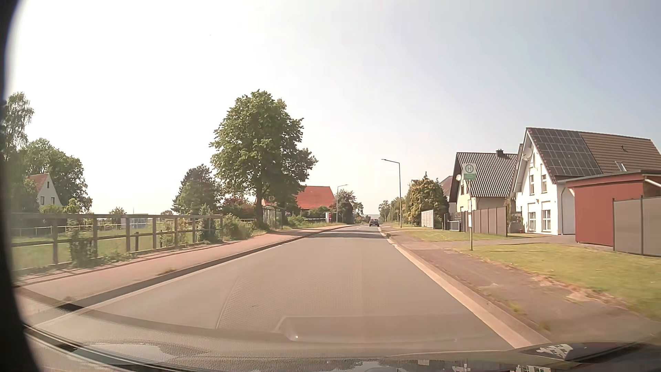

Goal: Follow the waypoints while adhering to traffic rules and regulations

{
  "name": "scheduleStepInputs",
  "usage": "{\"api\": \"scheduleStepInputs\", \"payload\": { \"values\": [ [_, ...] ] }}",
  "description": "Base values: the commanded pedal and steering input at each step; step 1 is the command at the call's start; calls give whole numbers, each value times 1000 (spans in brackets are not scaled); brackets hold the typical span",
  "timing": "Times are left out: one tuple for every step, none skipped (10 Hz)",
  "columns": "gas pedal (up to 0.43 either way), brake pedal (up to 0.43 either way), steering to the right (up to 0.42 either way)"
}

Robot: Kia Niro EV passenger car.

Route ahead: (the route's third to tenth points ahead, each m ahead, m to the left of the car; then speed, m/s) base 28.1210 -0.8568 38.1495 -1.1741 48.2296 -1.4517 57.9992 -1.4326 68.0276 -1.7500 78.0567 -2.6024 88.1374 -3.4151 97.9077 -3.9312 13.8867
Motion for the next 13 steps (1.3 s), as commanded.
{"api": "scheduleStepInputs", "payload": {
  "values": [
    [169, 0, 7],
    [169, 0, 7],
    [169, 0, 7],
    [169, 0, 7],
    [169, 0, 7],
    [169, 0, 7],
    [169, 0, 7],
    [169, 0, 6],
    [169, 0, 5],
    [169, 0, 5],
    [157, 0, 5],
    [150, 0, 4],
    [150, 0, 3]
  ]
}}
